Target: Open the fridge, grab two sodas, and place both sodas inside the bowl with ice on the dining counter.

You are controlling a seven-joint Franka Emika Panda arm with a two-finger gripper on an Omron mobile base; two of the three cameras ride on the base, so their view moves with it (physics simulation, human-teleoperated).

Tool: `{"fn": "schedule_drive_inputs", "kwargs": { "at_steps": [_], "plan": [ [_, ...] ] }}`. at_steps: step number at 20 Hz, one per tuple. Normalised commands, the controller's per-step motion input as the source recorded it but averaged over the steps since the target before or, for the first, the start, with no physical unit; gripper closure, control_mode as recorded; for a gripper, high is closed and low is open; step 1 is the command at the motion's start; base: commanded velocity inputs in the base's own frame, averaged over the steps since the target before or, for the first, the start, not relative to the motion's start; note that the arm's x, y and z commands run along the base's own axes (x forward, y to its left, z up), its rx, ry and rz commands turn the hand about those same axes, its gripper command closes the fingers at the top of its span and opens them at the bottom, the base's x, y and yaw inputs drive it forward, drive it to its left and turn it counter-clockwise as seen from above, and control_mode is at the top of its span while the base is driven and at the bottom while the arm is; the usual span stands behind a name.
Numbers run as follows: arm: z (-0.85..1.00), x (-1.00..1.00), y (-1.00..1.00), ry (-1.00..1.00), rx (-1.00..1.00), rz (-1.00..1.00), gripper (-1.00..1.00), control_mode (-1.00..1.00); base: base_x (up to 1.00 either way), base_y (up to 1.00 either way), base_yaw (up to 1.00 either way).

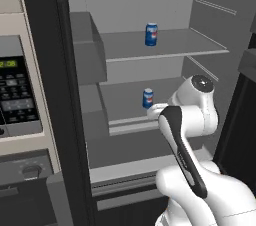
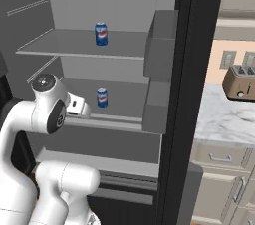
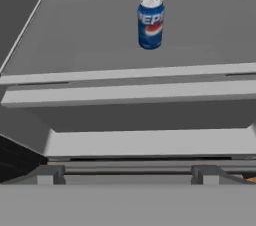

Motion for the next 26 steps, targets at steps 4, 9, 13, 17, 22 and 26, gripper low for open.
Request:
{"fn": "schedule_drive_inputs", "kwargs": {
  "at_steps": [4, 9, 13, 17, 22, 26],
  "plan": [
    [-0.46, 0.01, 0.00, -0.27, 0.00, 0.00, -1.00, -1.00, 0.00, 0.00, 0.00],
    [-0.24, 0.13, 0.00, -0.41, 0.02, 0.00, -1.00, -1.00, 0.00, 0.00, 0.00],
    [-0.01, 0.15, 0.01, -0.35, 0.02, -0.05, -1.00, -1.00, 0.00, 0.00, 0.00],
    [-0.08, 0.27, 0.00, -0.24, 0.01, -0.04, -1.00, -1.00, 0.00, 0.00, 0.00],
    [-0.17, 0.22, 0.00, -0.17, 0.04, -0.03, -1.00, -1.00, 0.00, 0.00, 0.00],
    [-0.14, 0.22, -0.01, -0.16, 0.06, -0.02, -1.00, -1.00, 0.00, 0.00, 0.00]
  ]
}}
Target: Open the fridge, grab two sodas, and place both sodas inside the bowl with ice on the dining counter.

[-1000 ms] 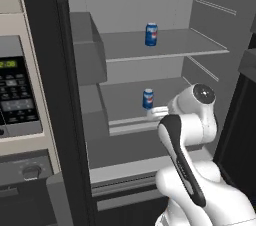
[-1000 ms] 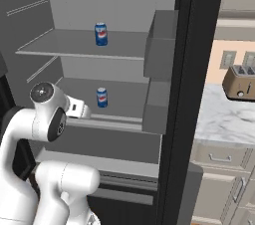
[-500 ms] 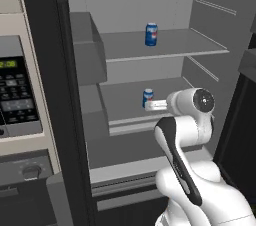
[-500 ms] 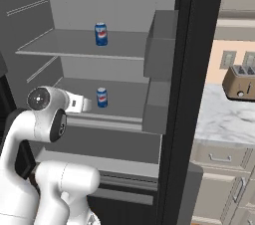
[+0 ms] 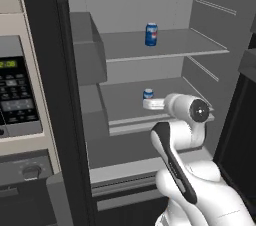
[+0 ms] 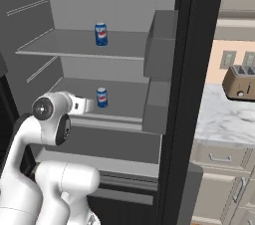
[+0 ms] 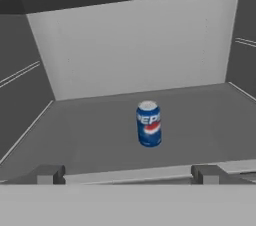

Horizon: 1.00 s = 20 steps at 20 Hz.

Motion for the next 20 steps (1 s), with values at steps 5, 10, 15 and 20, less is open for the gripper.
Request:
{"fn": "schedule_drive_inputs", "kwargs": {
  "at_steps": [5, 10, 15, 20],
  "plan": [
    [0.00, 0.35, -0.05, -0.03, 0.02, 0.00, -1.00, -1.00, 0.00, 0.00, 0.00],
    [0.00, 0.30, -0.18, 0.04, 0.00, 0.00, -1.00, -1.00, 0.00, 0.00, 0.00],
    [-0.01, 0.39, -0.13, 0.01, -0.03, 0.00, -1.00, -1.00, 0.00, 0.00, 0.00],
    [-0.13, 0.18, 0.00, 0.00, -0.10, 0.00, -1.00, -1.00, 0.00, 0.00, 0.00]
  ]
}}
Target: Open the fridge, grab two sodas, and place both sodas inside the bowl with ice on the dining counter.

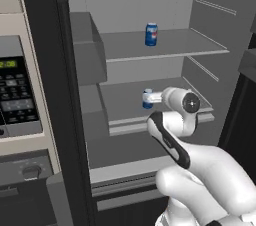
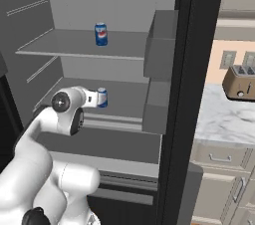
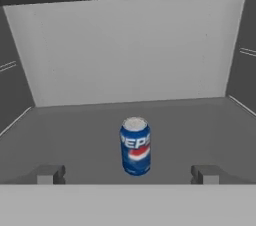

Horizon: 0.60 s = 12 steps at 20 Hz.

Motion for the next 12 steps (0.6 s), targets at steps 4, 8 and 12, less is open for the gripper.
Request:
{"fn": "schedule_drive_inputs", "kwargs": {
  "at_steps": [4, 8, 12],
  "plan": [
    [-0.36, 0.02, 0.00, 0.00, -0.15, 0.00, -1.00, -1.00, 0.00, 0.00, 0.00],
    [-0.15, 0.18, 0.01, 0.00, -0.06, 0.00, -1.00, -1.00, 0.00, 0.00, 0.00],
    [-0.01, 0.29, 0.03, 0.00, 0.00, 0.00, -1.00, -1.00, 0.00, 0.00, 0.00]
  ]
}}
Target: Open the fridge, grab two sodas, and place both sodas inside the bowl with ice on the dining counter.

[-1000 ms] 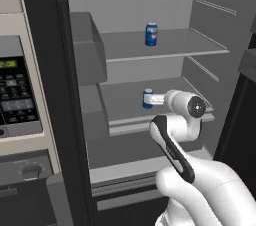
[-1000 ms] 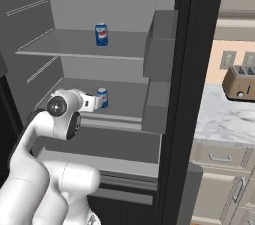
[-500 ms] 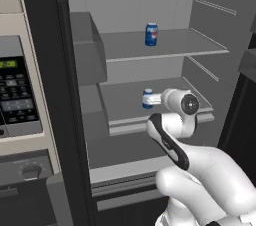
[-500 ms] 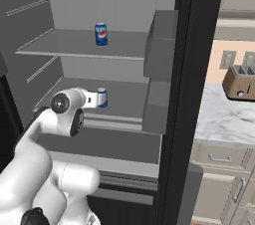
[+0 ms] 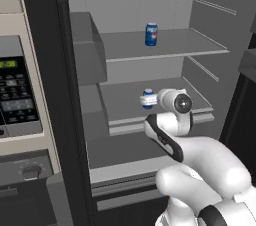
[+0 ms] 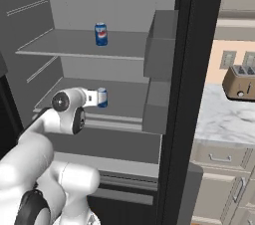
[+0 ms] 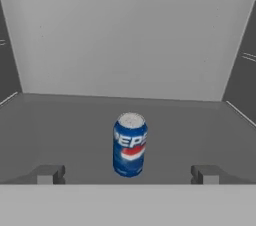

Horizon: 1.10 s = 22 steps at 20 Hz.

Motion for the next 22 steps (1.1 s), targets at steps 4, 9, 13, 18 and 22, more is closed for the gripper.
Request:
{"fn": "schedule_drive_inputs", "kwargs": {
  "at_steps": [4, 9, 13, 18, 22],
  "plan": [
    [-0.07, 0.19, 0.02, 0.00, 0.01, 0.00, -1.00, -1.00, 0.00, 0.00, 0.00],
    [-0.17, 0.23, 0.02, 0.00, 0.00, 0.00, -1.00, -1.00, 0.00, 0.00, 0.00],
    [-0.19, 0.27, 0.01, 0.00, 0.00, 0.00, -1.00, -1.00, 0.00, 0.00, 0.00],
    [-0.19, 0.31, 0.01, 0.00, 0.00, 0.00, -1.00, -1.00, 0.00, 0.00, 0.00],
    [-0.16, 0.31, 0.00, 0.00, 0.00, 0.00, -1.00, -1.00, 0.00, 0.00, 0.00]
  ]
}}
